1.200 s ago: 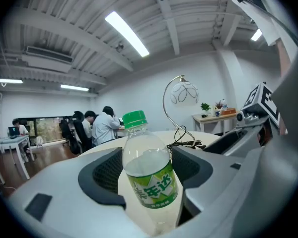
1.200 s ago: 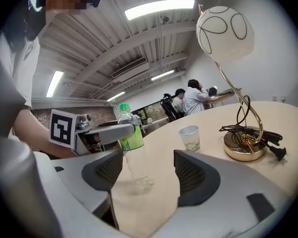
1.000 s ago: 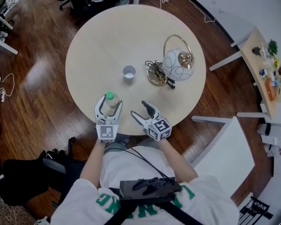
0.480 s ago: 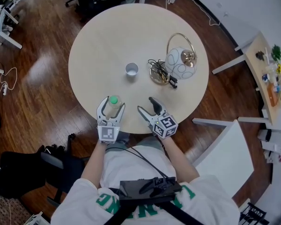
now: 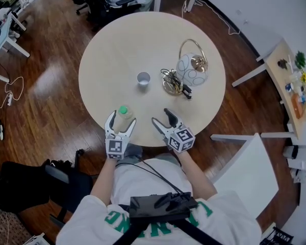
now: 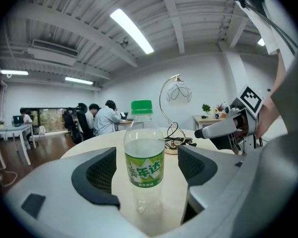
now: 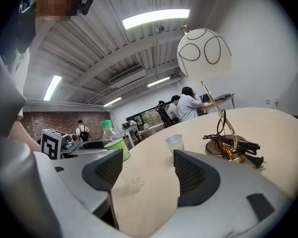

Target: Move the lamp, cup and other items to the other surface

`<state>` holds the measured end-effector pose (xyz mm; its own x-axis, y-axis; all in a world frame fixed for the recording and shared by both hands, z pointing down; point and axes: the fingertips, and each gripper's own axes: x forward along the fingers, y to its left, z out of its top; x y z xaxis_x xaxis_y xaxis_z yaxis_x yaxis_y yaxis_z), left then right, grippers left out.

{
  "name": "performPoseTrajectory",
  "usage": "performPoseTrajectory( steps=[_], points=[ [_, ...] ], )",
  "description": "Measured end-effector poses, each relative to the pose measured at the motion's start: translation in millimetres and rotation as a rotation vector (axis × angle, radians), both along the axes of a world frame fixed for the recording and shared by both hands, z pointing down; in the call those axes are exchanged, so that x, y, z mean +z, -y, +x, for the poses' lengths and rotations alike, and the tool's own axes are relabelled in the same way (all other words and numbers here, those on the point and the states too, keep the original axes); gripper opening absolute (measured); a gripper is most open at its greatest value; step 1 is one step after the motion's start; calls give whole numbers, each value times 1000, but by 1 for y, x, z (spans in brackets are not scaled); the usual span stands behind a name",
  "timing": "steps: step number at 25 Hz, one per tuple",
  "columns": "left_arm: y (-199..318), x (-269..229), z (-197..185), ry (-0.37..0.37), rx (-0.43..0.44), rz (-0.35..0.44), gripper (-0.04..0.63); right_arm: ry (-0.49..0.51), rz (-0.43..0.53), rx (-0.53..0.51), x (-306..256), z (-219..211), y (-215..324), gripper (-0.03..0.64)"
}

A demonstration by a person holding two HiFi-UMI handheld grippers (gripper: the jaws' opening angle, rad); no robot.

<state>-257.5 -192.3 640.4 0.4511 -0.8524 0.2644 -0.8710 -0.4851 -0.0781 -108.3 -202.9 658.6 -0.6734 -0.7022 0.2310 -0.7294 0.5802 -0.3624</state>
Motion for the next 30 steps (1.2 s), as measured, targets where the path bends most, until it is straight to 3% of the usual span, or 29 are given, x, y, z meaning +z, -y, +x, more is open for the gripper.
performPoseTrajectory(
  steps=[5,9,17,20,24,30],
  points=[
    [-17,-17,-24,-97,-124,-22,383,28,27,22,-17,12,-9,359],
    [-38,-48,-29,-93,-121,-12,382,-4,98,42,-35,22,-21,360],
    [-61,-134,24,-160,52,71,369,15,161,179,-77,75,-51,360],
    [-60,-162,57,-206,135,103,363,-2,231,250,-99,104,-60,360],
    [-56,-170,97,-196,265,135,362,-27,323,402,-131,148,-75,360],
    [-62,-193,167,-253,452,137,362,-46,362,550,-165,190,-100,357]
  ],
)
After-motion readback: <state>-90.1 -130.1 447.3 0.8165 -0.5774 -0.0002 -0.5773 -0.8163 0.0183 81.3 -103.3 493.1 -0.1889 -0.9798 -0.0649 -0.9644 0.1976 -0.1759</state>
